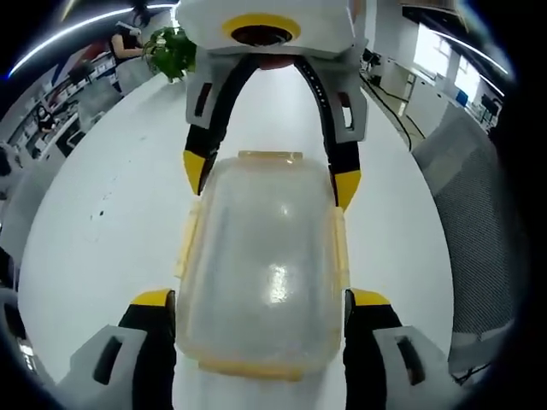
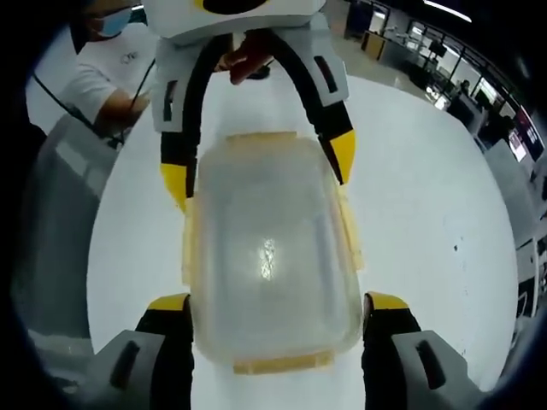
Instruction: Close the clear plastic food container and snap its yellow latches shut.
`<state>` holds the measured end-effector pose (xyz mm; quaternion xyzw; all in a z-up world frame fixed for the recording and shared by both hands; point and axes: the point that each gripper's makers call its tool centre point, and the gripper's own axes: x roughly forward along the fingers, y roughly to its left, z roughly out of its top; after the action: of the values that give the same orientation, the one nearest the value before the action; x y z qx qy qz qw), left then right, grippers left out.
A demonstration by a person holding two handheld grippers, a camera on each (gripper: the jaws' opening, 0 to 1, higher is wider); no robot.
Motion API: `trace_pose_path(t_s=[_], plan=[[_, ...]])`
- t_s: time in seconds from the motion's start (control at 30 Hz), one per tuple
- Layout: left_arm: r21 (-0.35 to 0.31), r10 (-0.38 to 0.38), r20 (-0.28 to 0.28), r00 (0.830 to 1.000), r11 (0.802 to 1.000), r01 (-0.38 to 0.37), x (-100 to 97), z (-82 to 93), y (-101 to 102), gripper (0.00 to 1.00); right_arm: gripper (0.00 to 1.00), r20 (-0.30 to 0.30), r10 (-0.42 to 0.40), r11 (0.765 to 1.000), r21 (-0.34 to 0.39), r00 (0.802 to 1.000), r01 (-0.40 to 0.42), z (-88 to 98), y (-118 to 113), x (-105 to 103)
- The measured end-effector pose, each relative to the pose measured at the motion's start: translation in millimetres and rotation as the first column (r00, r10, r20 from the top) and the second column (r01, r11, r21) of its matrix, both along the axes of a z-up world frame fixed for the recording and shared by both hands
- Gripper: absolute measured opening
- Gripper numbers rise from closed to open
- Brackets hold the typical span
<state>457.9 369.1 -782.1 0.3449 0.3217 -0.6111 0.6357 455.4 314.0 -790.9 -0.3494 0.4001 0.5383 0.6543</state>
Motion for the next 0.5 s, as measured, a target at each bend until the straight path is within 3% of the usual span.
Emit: trace_pose_path(t_s=[0.07,0.13,0.23,0.27,0.37,0.47,0.5], plan=[[-0.017,0.001,-0.009,1.000,1.000,-0.001,-2.5,2.7,0,0.84,0.83,0.010,-0.025,0.998,0.061,1.000,0.025,7.0,3,4],[-0.015,-0.006,0.019,1.000,1.000,0.006,-1.1,4.8,3,0.83,0.83,0.023,-0.072,0.991,0.119,0.997,0.069,15.8,3,8],[-0.089,0.026,0.049,0.998,0.996,-0.021,3.2,15.2,0,0.81,0.82,0.043,-0.095,0.980,0.179,0.995,0.086,20.2,1,6],[-0.151,0.057,0.039,0.998,0.987,-0.050,3.0,21.6,-4,0.81,0.82,0.035,-0.110,0.977,0.187,0.993,0.102,20.1,-2,3],[-0.239,0.114,0.045,0.992,0.966,-0.100,4.1,31.2,-6,0.80,0.81,0.024,-0.155,0.956,0.254,0.988,0.144,24.2,-1,-1],[-0.331,0.179,0.018,0.984,0.929,-0.163,1.0,37.6,-10,0.79,0.79,0.031,-0.228,0.916,0.345,0.973,0.204,32.2,1,0],[-0.355,0.207,0.013,0.978,0.915,-0.189,0.5,37.6,-11,0.78,0.79,0.023,-0.270,0.890,0.386,0.963,0.240,34.6,3,1]])
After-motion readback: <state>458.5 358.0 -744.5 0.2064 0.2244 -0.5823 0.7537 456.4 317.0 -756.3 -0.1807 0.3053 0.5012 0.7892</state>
